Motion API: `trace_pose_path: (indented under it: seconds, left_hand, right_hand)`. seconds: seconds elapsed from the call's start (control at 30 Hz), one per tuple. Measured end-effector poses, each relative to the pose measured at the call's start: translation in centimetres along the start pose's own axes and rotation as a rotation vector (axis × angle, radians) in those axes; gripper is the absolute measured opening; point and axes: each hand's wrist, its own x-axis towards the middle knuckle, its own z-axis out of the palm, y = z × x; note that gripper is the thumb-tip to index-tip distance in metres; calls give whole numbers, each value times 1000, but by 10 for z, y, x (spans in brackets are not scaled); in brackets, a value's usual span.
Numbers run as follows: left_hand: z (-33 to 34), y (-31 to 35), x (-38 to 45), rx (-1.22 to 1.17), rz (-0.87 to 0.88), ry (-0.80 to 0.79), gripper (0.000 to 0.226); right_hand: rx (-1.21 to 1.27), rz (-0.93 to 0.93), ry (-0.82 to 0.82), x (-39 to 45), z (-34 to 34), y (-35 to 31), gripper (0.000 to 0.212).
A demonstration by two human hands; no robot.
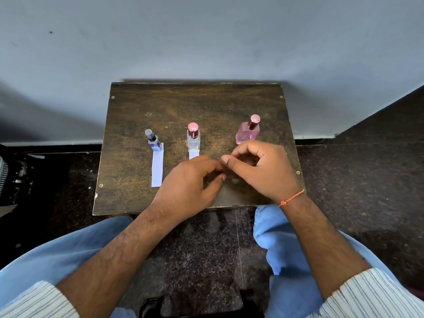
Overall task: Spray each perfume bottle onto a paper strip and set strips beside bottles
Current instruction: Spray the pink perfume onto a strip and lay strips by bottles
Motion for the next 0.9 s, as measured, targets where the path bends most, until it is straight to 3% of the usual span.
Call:
trace_pose_path:
  seconds: [0.1, 0.2, 0.43, 0.57, 0.9]
  left_hand:
    - [2, 7, 3, -49, -37, 57, 17]
    - [5, 13, 5, -93, -55, 84, 15]
    - [3, 18, 8, -177, -60, 65, 16]
    - [1, 16, 7, -185, -45, 62, 17]
    - [-9, 10, 3, -234, 27, 134, 18]
  right_hand:
    - [-72, -53, 278, 0, -8, 2, 44]
    - [-125, -51, 414, 6, -10, 10, 44]
    - [-114, 26, 248, 11, -6, 17, 72]
    - [-101, 50, 156, 9, -4, 11, 66]
    - [65, 93, 204, 14, 3, 8, 40]
